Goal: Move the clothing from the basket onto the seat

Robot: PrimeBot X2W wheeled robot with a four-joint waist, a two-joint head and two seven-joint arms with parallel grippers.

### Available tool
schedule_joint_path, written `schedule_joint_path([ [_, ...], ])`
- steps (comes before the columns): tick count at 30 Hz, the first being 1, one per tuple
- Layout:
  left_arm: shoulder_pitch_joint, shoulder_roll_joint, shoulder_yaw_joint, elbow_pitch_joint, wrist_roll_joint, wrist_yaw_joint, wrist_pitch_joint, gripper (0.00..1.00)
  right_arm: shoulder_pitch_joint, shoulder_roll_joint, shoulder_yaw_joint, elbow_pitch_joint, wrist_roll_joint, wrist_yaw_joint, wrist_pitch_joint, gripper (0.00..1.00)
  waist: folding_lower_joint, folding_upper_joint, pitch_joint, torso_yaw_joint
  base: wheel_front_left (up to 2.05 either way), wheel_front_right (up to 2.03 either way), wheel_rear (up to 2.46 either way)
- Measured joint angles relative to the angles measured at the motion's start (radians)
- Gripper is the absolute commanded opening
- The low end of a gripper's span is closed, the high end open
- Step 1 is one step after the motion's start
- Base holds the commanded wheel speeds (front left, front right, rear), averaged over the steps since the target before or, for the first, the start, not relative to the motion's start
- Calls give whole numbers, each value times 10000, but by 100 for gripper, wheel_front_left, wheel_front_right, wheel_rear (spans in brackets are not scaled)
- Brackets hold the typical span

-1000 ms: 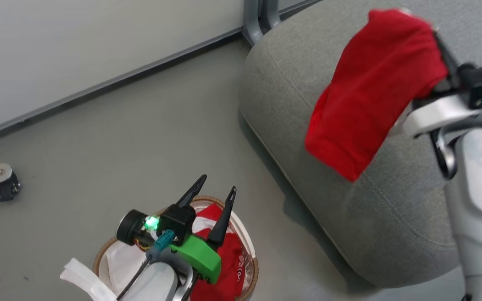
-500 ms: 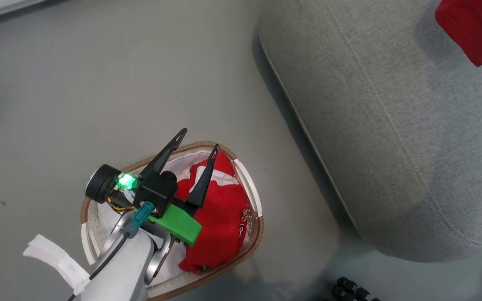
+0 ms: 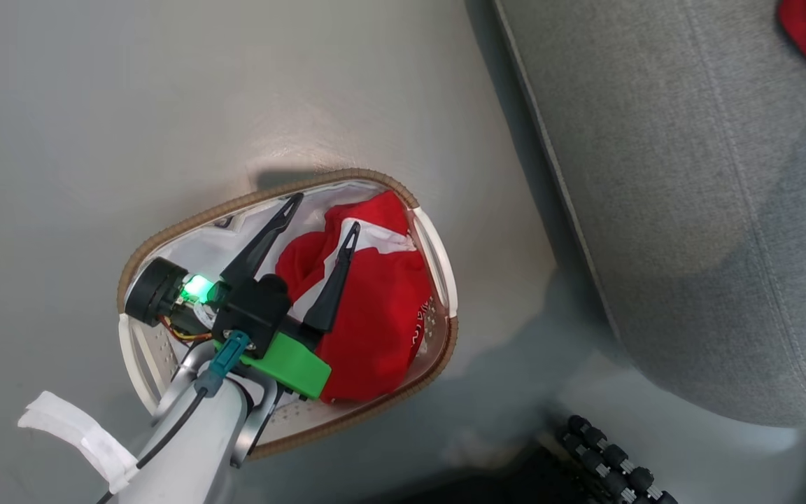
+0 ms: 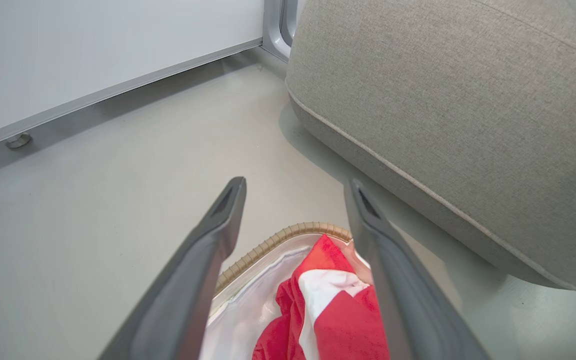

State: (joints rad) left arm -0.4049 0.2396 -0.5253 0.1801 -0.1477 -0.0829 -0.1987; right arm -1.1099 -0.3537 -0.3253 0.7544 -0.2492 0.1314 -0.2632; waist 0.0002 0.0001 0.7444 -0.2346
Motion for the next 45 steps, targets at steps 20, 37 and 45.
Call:
schedule_joint_path([
  [20, -7, -389, 31, 644, -476, 130, -474, 100, 3009, 644, 261, -481, 196, 0, -2, 100, -1, 0, -1187, 48, 0, 0, 0],
  [37, 973, -1373, 1434, 1149, -1241, 140, -639, 100, 4311, 336, 1346, -842, 798, -2, -2, 100, -3, 0, -4065, 590, 0, 0, 0],
  [45, 2060, -1622, 2928, 1233, -1434, 171, -654, 100, 4969, 1517, 2171, -1392, 1329, -2, -2, 100, -3, 0, -5427, 1083, 0, 0, 0],
])
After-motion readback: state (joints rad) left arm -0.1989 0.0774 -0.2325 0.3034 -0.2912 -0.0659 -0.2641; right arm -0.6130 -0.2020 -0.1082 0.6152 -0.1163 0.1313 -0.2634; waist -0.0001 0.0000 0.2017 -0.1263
